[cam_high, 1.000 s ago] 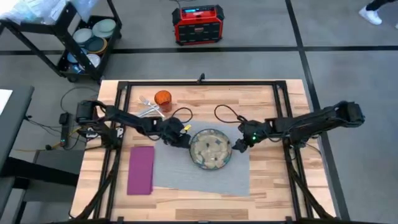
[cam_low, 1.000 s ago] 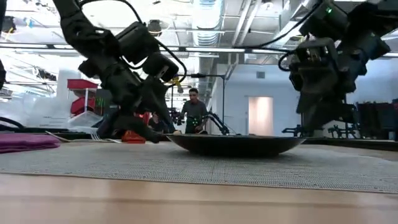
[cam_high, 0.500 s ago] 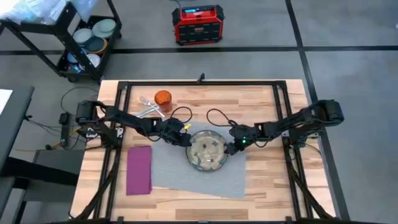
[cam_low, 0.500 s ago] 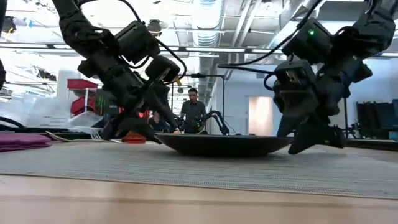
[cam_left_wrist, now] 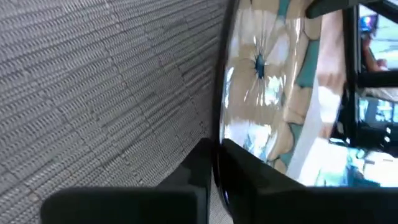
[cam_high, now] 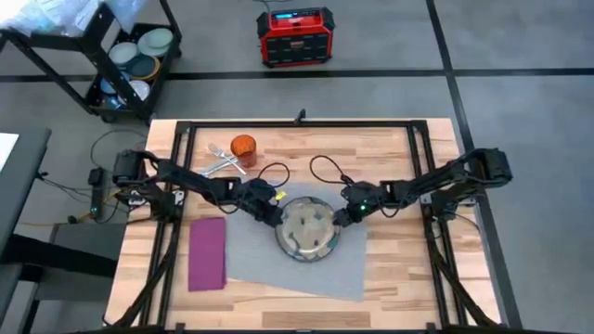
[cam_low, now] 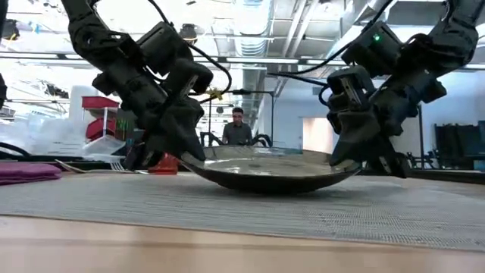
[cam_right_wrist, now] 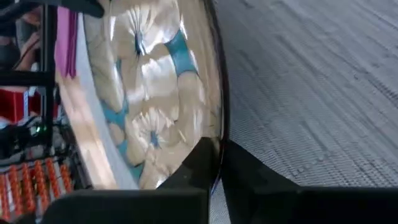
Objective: Set table place
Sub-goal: Adjust the white floral patterned plate on the gray placemat
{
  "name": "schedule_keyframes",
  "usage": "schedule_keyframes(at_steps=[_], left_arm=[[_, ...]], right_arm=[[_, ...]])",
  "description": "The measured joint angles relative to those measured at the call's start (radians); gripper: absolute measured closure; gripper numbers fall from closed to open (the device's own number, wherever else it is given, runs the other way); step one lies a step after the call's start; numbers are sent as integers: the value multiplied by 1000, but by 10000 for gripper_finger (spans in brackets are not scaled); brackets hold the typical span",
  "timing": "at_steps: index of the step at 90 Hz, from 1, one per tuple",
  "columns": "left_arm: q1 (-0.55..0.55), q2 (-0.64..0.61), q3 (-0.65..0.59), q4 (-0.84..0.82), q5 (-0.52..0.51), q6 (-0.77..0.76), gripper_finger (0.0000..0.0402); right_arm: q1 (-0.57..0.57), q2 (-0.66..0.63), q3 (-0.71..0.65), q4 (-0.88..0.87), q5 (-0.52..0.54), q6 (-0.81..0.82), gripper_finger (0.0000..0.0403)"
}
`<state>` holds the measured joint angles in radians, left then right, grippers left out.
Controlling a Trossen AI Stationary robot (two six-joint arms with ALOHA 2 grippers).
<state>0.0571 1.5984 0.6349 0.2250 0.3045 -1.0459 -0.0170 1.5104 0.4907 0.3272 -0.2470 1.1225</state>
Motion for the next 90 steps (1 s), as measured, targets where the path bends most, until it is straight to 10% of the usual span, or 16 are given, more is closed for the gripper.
schedule_keyframes(at_steps=[60, 90], left_arm=[[-54, -431, -28, -816, 35, 218, 401], [-26, -402, -55, -818, -48, 220, 292]], right_arm=[[49, 432, 555, -102, -88, -103, 398], [89, 386, 564, -247, 14, -187, 255]])
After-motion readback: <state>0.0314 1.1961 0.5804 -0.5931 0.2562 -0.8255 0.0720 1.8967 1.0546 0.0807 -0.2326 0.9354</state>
